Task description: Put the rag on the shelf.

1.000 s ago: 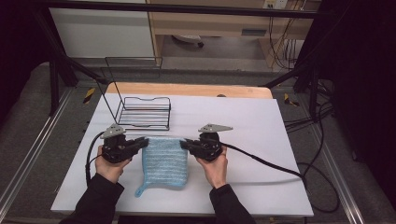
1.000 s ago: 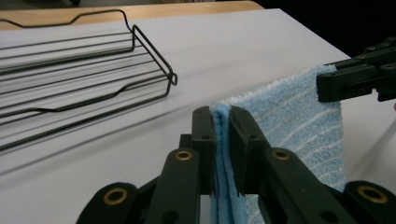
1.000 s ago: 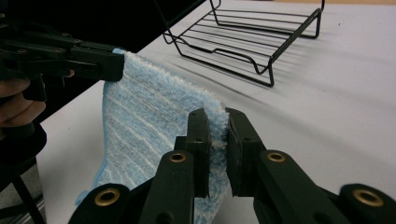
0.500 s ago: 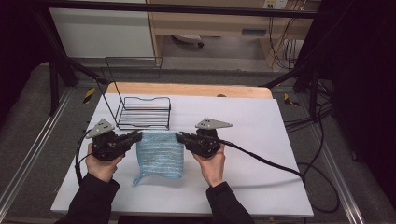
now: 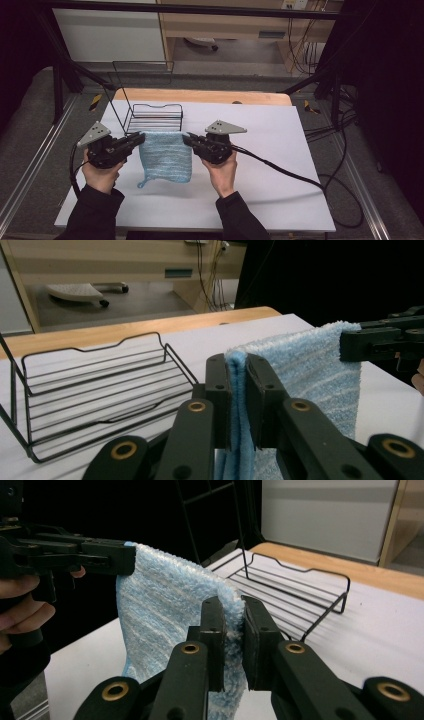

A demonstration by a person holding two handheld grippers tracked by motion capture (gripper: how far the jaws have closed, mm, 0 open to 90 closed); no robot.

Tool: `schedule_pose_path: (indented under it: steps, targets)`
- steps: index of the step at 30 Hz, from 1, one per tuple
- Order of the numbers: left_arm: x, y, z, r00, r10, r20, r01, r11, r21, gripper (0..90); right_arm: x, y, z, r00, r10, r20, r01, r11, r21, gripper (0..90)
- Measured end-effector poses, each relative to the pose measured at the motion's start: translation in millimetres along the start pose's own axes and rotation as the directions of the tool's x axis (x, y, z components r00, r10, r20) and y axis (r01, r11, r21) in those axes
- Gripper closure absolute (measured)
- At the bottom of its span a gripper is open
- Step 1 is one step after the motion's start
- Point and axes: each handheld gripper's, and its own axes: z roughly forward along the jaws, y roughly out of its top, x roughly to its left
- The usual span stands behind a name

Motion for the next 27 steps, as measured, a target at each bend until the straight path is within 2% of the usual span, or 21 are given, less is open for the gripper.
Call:
schedule_pose_path:
  steps: [12,27]
  targets:
    - [5.4,19.0,-7.3,1.0000,0.001,-0.003,-0.001,0.9966,-0.082,80.6,8.2,22.7,-1.9,0.9993,-0.036,0.009,0.036,0.997,-0.075,81.6]
    - [17.3,50.8,-13.6,0.9996,-0.018,-0.020,0.014,0.9838,-0.179,80.7,19.3,56.6,7.5,0.9969,-0.069,0.038,0.074,0.985,-0.156,81.7]
